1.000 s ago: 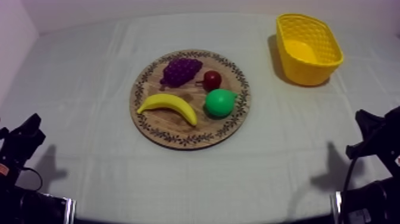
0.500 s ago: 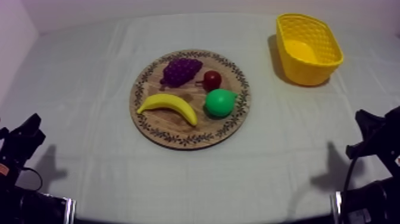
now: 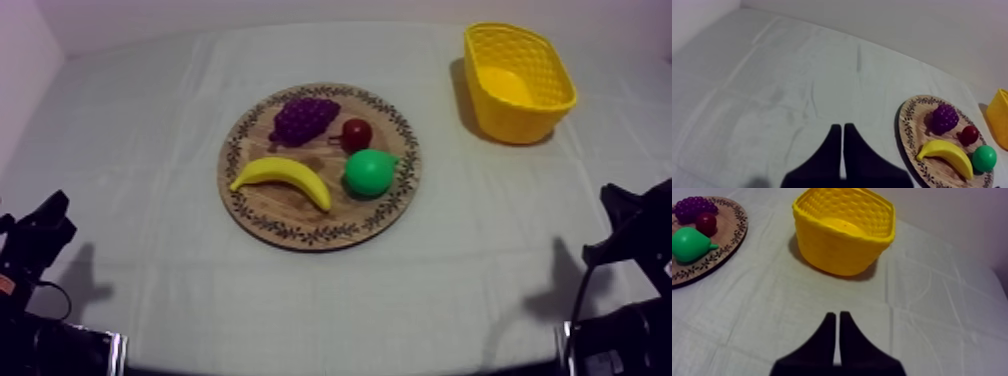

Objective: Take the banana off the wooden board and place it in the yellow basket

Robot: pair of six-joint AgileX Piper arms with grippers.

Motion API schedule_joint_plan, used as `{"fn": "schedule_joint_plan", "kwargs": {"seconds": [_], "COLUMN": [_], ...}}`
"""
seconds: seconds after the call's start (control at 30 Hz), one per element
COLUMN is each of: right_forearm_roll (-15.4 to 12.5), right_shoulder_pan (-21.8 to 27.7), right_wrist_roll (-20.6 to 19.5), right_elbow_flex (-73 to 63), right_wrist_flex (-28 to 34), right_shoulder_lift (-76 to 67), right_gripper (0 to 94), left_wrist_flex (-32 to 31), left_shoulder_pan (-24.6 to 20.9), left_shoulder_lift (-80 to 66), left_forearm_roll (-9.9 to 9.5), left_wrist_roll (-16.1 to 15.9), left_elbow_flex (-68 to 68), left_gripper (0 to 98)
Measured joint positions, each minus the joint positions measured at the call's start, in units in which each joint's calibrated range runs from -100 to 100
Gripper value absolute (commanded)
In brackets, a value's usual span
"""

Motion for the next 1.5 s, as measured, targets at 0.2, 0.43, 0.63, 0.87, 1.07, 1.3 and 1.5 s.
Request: {"fn": "schedule_joint_plan", "kwargs": {"seconds": [0.2,0.43,0.63,0.87,1.07,1.3,1.5], "right_forearm_roll": [0.25,0.24,0.3,-0.4,-0.89,1.91,4.36], "right_shoulder_pan": [-0.94,-3.5,-7.13,-12.47,-17.96,-26.52,-33.73], "right_wrist_roll": [-1.62,-1.16,-2.3,-2.37,-1.49,-4.01,-6.7], "right_elbow_flex": [-1.4,-12.59,-27.21,-46.61,-59.59,-65.76,-65.67], "right_wrist_flex": [-3.62,-5.13,0.1,8.65,15.84,19.9,20.29], "right_shoulder_lift": [3.32,14.95,27.04,40.68,50.14,58.45,63.42], "right_gripper": [0.2,0.2,0.3,0.3,0.5,0.9,1.5], "left_wrist_flex": [0.0,0.0,0.0,0.0,0.0,0.0,0.0], "left_shoulder_pan": [0.0,0.0,0.0,0.0,0.0,0.0,0.0], "left_shoulder_lift": [0.0,0.0,0.0,0.0,0.0,0.0,0.0], "left_forearm_roll": [0.0,0.0,0.0,0.0,0.0,0.0,0.0], "left_wrist_roll": [0.0,0.0,0.0,0.0,0.0,0.0,0.0], "left_elbow_flex": [0.0,0.0,0.0,0.0,0.0,0.0,0.0], "left_gripper": [0.1,0.1,0.1,0.1,0.1,0.1,0.1]}}
